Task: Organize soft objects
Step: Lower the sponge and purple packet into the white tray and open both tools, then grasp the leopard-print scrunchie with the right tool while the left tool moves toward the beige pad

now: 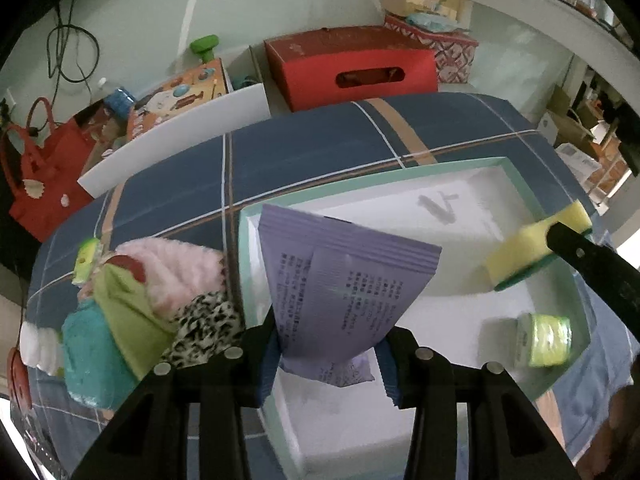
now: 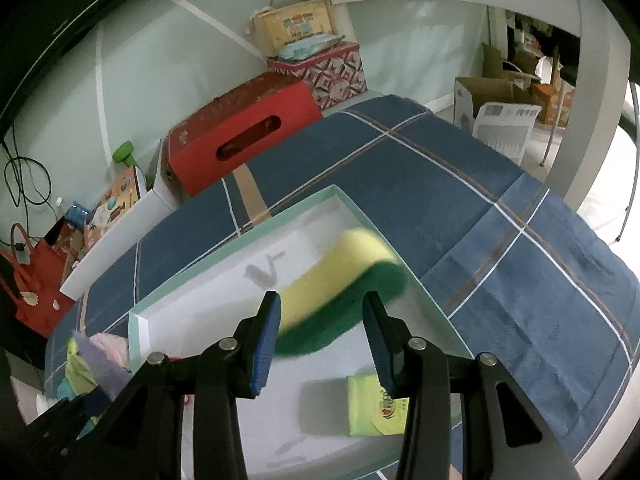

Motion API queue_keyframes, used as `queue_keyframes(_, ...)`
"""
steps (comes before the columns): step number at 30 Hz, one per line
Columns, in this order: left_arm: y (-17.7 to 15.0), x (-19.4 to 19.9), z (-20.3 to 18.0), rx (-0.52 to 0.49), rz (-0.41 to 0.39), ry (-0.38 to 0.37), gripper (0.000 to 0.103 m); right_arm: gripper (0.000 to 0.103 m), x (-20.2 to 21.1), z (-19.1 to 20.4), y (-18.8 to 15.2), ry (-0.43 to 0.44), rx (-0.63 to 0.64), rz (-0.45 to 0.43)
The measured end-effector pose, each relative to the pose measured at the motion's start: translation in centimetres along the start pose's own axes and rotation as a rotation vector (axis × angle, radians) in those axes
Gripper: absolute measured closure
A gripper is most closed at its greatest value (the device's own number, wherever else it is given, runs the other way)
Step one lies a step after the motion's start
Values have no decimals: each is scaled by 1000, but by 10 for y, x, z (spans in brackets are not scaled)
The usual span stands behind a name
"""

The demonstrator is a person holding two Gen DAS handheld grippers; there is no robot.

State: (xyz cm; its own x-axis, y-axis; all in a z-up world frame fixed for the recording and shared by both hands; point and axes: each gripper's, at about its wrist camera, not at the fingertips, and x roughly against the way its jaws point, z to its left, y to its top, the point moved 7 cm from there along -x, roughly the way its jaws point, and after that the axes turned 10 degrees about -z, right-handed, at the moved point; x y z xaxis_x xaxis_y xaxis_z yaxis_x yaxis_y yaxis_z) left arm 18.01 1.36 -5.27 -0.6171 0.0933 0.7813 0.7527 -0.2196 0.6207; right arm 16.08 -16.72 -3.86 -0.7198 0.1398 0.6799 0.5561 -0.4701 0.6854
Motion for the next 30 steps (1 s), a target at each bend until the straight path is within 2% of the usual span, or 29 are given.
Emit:
queue_keyframes(5, 3, -13, -2, 24, 15, -2, 55, 59, -2, -1, 1, 7, 2, 7)
queue_keyframes(6, 4, -14, -2, 31, 12, -5, 52, 59, -2, 0, 0, 10, 8, 9)
queue_keyframes(7, 5, -14, -2, 37, 6, -11, 43, 59, -2, 1, 0, 10, 12, 11)
queue_keyframes(9, 6, -13, -1, 45, -7, -16, 32, 55, -2, 3, -1, 11, 24, 15)
queue_keyframes(12, 7, -11, 5, 74, -13, -14, 24, 40, -1, 7, -2, 14, 43, 17)
queue_keyframes(14, 8, -8, 10, 104, -20, -18, 17, 35, -1, 9, -3, 11, 58, 17)
queue_keyframes(18, 7, 2, 28, 173, -50, -16, 0, 34, -4, 11, -7, -14, 92, 40)
queue_keyframes(19, 7, 4, 32, 185, -56, -15, 0, 33, -5, 12, -8, -20, 99, 48)
queue_keyframes(21, 5, 9, 41, 209, -67, -12, 0, 20, -6, 12, -12, -33, 111, 65)
queue_keyframes(30, -8, 27, 73, 287, -94, 14, 0, 19, 2, 27, -17, -26, 164, 65)
